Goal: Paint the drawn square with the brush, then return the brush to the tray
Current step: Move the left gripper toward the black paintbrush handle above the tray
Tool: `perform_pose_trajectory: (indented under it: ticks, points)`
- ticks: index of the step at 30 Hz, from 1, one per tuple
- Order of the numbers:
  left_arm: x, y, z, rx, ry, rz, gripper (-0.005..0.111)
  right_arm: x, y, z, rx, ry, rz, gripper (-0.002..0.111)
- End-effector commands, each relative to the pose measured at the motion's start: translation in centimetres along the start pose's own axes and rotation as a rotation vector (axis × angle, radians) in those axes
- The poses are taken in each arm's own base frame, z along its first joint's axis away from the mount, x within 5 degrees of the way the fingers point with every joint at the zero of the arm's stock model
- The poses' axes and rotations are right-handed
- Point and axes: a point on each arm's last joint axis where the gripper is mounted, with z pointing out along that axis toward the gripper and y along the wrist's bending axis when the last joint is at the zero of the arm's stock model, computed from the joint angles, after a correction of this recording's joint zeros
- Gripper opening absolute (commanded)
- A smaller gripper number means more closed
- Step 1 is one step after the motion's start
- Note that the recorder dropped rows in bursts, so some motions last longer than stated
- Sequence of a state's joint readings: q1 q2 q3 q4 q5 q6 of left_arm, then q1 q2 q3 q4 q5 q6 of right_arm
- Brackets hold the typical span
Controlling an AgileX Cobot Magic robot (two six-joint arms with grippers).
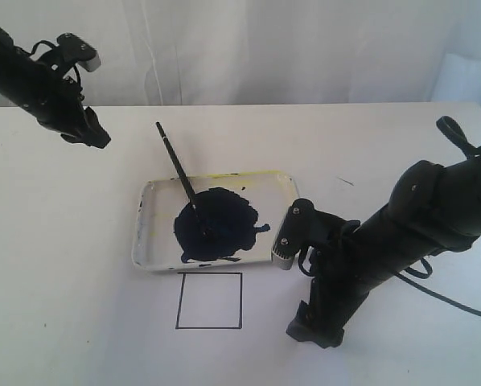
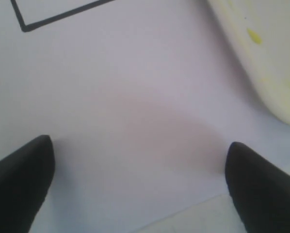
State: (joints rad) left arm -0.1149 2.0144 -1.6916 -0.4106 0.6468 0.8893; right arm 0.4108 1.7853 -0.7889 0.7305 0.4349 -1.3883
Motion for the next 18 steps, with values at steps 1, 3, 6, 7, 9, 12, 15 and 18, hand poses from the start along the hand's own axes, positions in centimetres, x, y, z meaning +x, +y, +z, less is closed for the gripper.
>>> perform_pose_trajectory:
  ticks: [1,3,6,7,9,12,15,18]
  points:
    - [-1.5,0.4,0.3,0.035,0.043,0.087,0.048,0.6,0.2,0.7,-0.020,0.029,-0.008,0.089]
    - [-2.2,0.6,0.7,0.030,0.070,0.162,0.048,0.6,0.2,0.7,-0.024,0.030,-0.008,0.089]
    - [-3.0,1.1,1.6,0.005,0.096,0.267,0.048,0.6,0.2,0.7,-0.024,0.030,-0.008,0.089]
    - [-3.0,1.2,1.8,0.007,0.096,0.292,0.048,0.6,0.2,0.7,-0.024,0.030,-0.008,0.089]
    - [-3.5,1.0,2.4,0.026,0.063,0.229,0.048,0.6,0.2,0.7,-0.024,0.030,-0.008,0.089]
    - [-4.2,1.3,2.7,-0.007,0.001,-0.039,0.048,0.6,0.2,0.7,-0.022,0.030,-0.008,0.089]
    - [-4.5,1.6,2.9,-0.016,-0.027,-0.360,0.049,0.6,0.2,0.7,-0.022,0.030,-0.008,0.089]
    - [-4.5,1.5,3.2,0.005,-0.034,-0.526,0.054,0.6,0.2,0.7,-0.022,0.030,-0.008,0.089]
